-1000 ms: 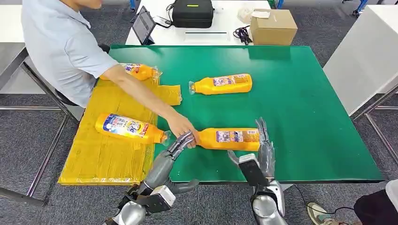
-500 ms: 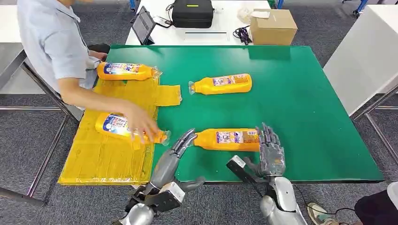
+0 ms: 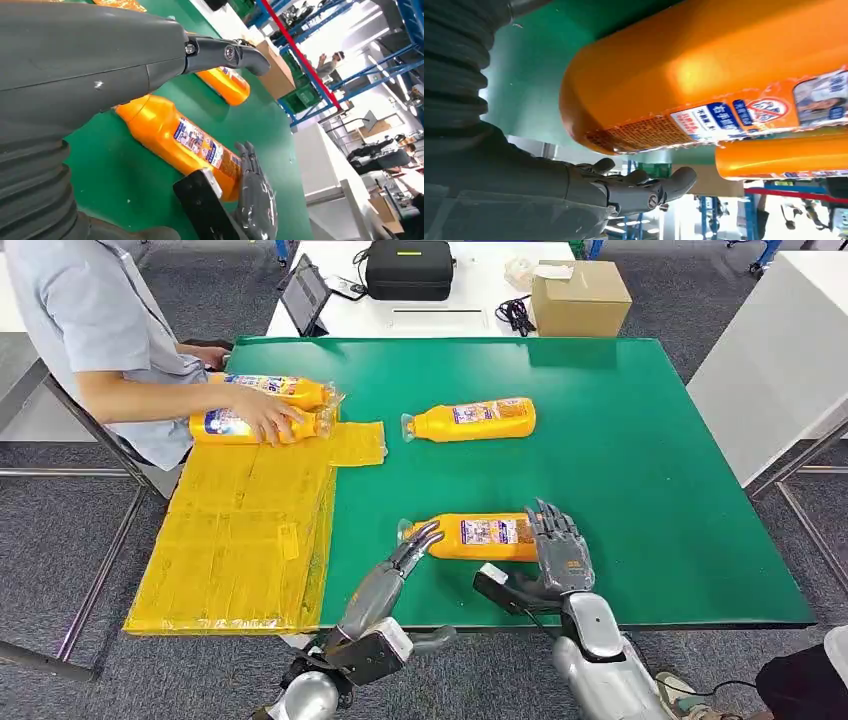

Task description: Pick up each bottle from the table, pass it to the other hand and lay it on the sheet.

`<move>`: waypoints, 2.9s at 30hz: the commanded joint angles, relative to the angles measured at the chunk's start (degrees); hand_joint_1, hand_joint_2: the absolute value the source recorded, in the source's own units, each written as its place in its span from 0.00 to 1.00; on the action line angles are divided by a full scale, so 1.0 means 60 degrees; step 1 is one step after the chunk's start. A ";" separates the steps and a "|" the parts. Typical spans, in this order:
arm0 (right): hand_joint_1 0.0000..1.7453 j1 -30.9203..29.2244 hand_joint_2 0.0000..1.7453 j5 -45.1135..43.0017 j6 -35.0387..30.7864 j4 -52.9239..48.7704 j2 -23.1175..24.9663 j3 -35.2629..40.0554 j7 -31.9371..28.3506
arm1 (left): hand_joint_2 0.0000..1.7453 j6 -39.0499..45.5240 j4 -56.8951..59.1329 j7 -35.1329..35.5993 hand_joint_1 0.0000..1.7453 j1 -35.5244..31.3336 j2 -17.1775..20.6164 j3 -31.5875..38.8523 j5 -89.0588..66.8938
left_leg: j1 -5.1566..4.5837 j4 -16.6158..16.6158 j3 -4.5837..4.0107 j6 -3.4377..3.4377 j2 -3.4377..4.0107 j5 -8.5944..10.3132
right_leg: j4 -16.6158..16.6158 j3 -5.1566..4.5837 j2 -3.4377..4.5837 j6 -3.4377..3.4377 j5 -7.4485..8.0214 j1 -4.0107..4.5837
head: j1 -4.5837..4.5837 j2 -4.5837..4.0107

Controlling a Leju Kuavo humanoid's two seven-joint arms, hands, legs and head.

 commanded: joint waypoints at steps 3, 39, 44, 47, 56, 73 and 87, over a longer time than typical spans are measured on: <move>0.00 -0.0099 1.00 -0.0032 0.0202 0.0344 -0.0185 0.0850 -0.0160 | 1.00 -0.0032 0.0486 0.0062 0.00 -0.0315 0.0136 -0.0209 -0.0026 | 0.0013 -0.0003 0.0023 -0.0017 0.0007 -0.0008 | -0.0009 0.0024 0.0000 -0.0021 -0.0006 0.0015 | 0.0000 0.0000; 0.00 -0.1384 1.00 -0.3002 0.3603 -0.1176 -0.1292 0.2186 -0.0304 | 1.00 -0.1390 0.1170 0.0946 0.00 -0.0963 0.0149 -0.0380 -0.0375 | 0.0006 0.0004 0.0009 -0.0017 0.0013 -0.0010 | 0.0001 0.0012 0.0009 -0.0020 -0.0006 0.0008 | -0.0004 0.0000; 0.00 -0.1543 1.00 -0.2920 0.3579 -0.0960 -0.1367 0.2417 0.0050 | 1.00 -0.1439 0.1325 0.0990 0.00 -0.0935 0.0008 -0.0346 -0.0075 | 0.0007 0.0009 0.0003 -0.0017 0.0018 -0.0011 | 0.0005 0.0005 0.0015 -0.0019 -0.0004 0.0009 | -0.0004 0.0000; 0.00 -0.1524 1.00 -0.2906 0.3536 -0.0932 -0.1359 0.2437 0.0063 | 1.00 -0.1439 0.1338 0.0990 0.00 -0.0948 0.0008 -0.0350 -0.0061 | 0.0006 0.0001 0.0007 -0.0015 0.0013 -0.0008 | -0.0002 0.0009 0.0011 -0.0018 -0.0003 0.0008 | -0.0004 0.0000; 0.00 -0.1539 1.00 -0.2766 0.3307 -0.0954 -0.1302 0.2601 0.0039 | 1.00 -0.1424 0.1475 0.0988 0.00 -0.1015 0.0021 -0.0262 0.0054 | 0.0011 0.0004 0.0010 -0.0020 0.0021 -0.0012 | -0.0001 0.0012 0.0018 -0.0024 -0.0004 0.0013 | -0.0004 0.0000; 0.00 -0.1928 1.00 -0.4103 0.4364 0.0558 -0.1434 0.2548 -0.0317 | 1.00 -0.1351 0.1877 0.0809 0.00 -0.1341 -0.0060 -0.0457 0.0319 | 0.0006 0.0000 0.0000 -0.0014 -0.0001 -0.0004 | -0.0003 0.0008 -0.0001 -0.0015 -0.0002 0.0007 | -0.0004 0.0000; 1.00 -0.1860 1.00 -0.4721 0.4461 0.1585 -0.1720 0.2487 -0.0540 | 1.00 -0.1427 0.2148 0.0716 0.00 -0.1529 -0.0032 -0.0717 0.0628 | 0.0015 -0.0006 0.0040 -0.0019 -0.0015 -0.0004 | -0.0019 0.0053 -0.0017 -0.0022 -0.0004 0.0017 | 0.0000 0.0000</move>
